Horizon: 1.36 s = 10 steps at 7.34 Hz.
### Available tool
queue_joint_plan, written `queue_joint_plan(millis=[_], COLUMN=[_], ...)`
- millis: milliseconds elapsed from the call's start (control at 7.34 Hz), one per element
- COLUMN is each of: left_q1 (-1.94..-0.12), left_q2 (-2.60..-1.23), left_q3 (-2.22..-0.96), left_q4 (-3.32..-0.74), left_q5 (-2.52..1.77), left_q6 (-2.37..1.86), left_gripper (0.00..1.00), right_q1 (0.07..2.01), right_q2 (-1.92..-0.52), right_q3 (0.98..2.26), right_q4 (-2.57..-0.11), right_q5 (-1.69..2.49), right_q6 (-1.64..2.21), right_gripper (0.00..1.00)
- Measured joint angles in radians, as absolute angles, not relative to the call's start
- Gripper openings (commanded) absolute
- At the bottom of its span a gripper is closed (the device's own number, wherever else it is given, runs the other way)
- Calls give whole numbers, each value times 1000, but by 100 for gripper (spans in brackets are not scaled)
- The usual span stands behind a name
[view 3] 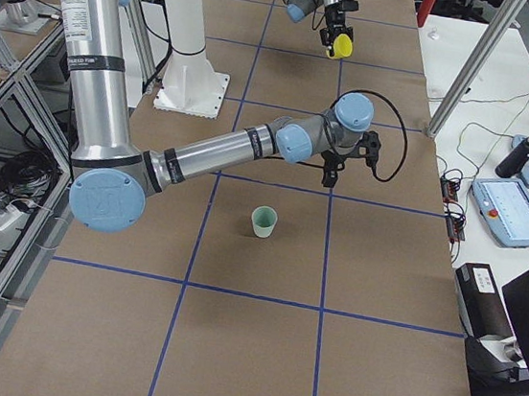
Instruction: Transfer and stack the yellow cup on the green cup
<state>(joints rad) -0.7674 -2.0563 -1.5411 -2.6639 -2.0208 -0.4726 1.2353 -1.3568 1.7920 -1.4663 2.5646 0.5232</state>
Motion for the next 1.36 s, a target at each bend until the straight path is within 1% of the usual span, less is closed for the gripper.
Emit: queue_joint_plan(millis=[272, 545, 817, 1089, 1362], left_q1=[-710, -653, -571, -522, -508], left_q2=[-2052, -2054, -2057, -2067, -2103], left_q3=[-1483, -1460, -1432, -1437, -1457], left_q4=[-2769, -2844, -2933, -2966, -2967], left_q5=[-2040, -2019, -1910, -1844, -1835], left_q6=[-475, -539, -597, -668, -718], left_gripper=[0, 0, 0, 0, 0], right_q1=[1160, 1103, 1016, 918, 871], right_q2=[-1276, -1184, -1129, -1088, -1055], right_q3=[1777, 1779, 1804, 1808, 1806], right_q4=[-1464, -1464, -1444, -1389, -1364], right_q5=[2558, 2541, 2461, 2405, 2399], right_q6=[602, 751, 889, 956, 994], right_gripper=[99, 99, 99, 99, 98])
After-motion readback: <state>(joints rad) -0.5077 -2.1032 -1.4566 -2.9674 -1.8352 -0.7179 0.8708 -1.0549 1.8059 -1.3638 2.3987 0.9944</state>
